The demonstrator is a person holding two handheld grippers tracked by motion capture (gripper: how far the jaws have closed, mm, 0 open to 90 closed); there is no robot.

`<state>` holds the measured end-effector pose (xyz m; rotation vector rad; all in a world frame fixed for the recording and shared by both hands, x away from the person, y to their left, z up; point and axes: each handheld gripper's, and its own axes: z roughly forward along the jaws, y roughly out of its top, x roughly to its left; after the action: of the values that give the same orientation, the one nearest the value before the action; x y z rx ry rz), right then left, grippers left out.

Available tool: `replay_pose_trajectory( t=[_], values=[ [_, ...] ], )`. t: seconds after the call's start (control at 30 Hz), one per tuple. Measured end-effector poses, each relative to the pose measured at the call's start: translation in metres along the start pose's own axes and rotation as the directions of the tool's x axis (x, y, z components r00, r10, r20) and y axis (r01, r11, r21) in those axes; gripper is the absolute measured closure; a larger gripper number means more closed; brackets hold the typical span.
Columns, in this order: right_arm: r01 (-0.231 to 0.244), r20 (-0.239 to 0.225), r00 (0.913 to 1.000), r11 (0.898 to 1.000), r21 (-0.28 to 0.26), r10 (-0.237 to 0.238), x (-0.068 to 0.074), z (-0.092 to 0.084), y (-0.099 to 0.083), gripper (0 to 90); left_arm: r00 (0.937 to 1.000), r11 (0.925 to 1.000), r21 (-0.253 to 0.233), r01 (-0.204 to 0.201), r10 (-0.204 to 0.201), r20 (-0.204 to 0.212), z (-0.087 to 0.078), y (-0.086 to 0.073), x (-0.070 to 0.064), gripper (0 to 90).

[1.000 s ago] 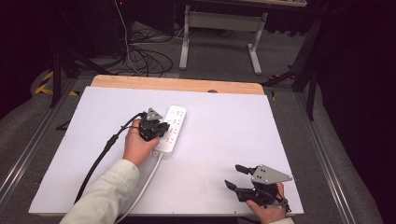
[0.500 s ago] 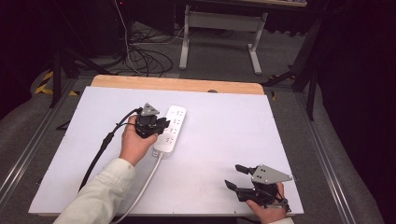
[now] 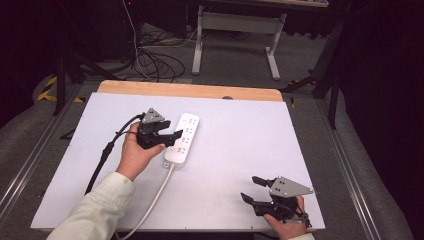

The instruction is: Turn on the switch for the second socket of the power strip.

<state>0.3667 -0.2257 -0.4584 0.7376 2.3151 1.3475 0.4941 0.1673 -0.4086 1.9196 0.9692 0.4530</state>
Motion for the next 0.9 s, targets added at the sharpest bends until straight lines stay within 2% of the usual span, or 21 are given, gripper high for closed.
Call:
replay_pose_trajectory(
  t=[0.1,0.3,0.57,0.67,0.73,0.9],
  values=[
    [-0.001,-0.002,1.0,1.0,0.001,0.001,0.0,0.0,0.0,35.0,0.9999,0.9999,-0.007,-0.012,0.012,0.004,-0.01,0.002,-0.002,35.6],
    [-0.001,0.001,1.0,1.0,0.0,0.001,0.0,0.0,0.0,34.9,0.9992,0.9989,0.026,-0.039,0.038,0.005,-0.026,0.002,-0.008,34.6],
    [-0.001,0.001,1.0,1.0,-0.001,0.001,0.0,0.0,0.0,34.9,0.9989,0.9994,-0.008,-0.033,0.033,0.034,-0.039,0.004,-0.017,30.4],
    [0.0,0.002,1.0,1.0,-0.001,0.0,0.0,0.0,0.0,34.9,0.9983,0.999,-0.011,-0.043,0.044,0.038,-0.045,0.004,-0.02,27.6],
    [0.001,0.004,1.0,1.0,-0.001,-0.001,0.0,0.0,0.0,35.0,0.9974,0.9977,-0.016,-0.066,0.067,0.028,-0.051,0.004,-0.02,25.7],
    [-0.001,0.001,1.0,1.0,-0.002,0.001,0.0,0.0,0.0,34.9,0.9977,0.9966,-0.065,-0.052,0.054,0.041,-0.069,-0.004,-0.021,23.7]
  ],
)
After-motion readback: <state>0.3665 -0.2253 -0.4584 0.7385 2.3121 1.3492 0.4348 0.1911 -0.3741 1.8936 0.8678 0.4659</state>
